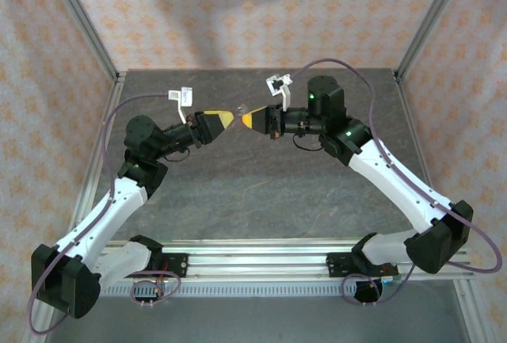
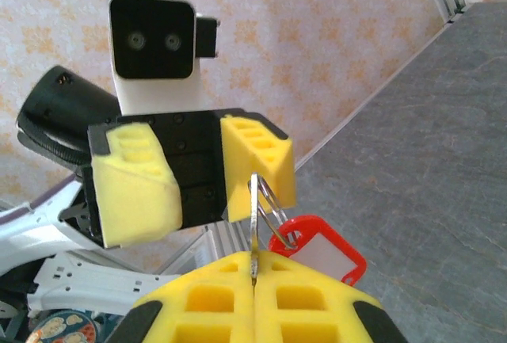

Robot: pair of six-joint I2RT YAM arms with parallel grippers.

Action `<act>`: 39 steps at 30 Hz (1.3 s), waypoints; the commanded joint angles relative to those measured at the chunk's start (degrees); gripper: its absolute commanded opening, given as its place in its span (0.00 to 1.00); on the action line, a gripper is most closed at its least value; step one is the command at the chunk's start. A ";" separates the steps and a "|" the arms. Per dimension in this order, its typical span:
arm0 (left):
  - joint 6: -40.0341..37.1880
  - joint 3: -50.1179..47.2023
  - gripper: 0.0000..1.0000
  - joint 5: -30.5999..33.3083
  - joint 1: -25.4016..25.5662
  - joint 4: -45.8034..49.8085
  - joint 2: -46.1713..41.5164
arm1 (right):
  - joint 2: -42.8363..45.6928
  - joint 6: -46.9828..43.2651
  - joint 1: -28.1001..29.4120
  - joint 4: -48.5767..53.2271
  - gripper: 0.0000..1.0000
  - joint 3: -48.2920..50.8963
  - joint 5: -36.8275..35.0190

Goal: Remove the keys from the keyring

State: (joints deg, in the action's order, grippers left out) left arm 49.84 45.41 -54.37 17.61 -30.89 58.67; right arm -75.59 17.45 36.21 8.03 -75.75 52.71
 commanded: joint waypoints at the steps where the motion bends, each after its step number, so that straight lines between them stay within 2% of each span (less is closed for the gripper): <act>1: -4.11 -1.15 0.36 3.40 0.13 1.15 -1.39 | 1.50 3.08 -0.17 -4.86 0.00 -0.61 -0.42; 4: -9.95 -2.08 0.34 10.06 1.56 4.64 -3.45 | 1.85 4.21 -0.17 -5.51 0.00 -0.32 -0.35; 5: -13.06 -2.40 0.35 13.24 2.73 6.45 -4.52 | 1.91 4.78 -0.17 -6.11 0.00 -0.13 -0.10; 6: -17.16 -2.96 0.42 17.22 4.44 7.94 -5.91 | 2.02 5.63 -0.09 -7.09 0.00 0.26 0.10; 7: -21.82 -3.51 0.44 21.07 6.38 9.29 -7.30 | 2.11 6.52 -0.08 -8.04 0.00 0.65 0.24; 9: -26.48 -4.35 0.45 24.29 8.78 9.20 -8.69 | 2.20 7.69 -0.04 -9.44 0.00 1.20 0.53; 16: -26.84 -4.36 0.45 23.95 9.84 3.80 -6.30 | 1.59 10.72 0.44 -13.20 0.00 2.58 2.56; 29: -28.99 -3.37 0.53 22.82 10.25 -2.92 -3.62 | 0.94 13.14 1.67 -14.71 0.00 2.72 6.32; 39: -31.02 -2.47 0.52 21.69 10.78 -4.39 -2.96 | 0.40 14.51 2.03 -15.87 0.00 2.80 7.68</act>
State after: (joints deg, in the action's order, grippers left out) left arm 20.82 41.25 -32.08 28.10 -31.40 55.66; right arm -75.05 30.96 37.85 -3.90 -73.32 58.54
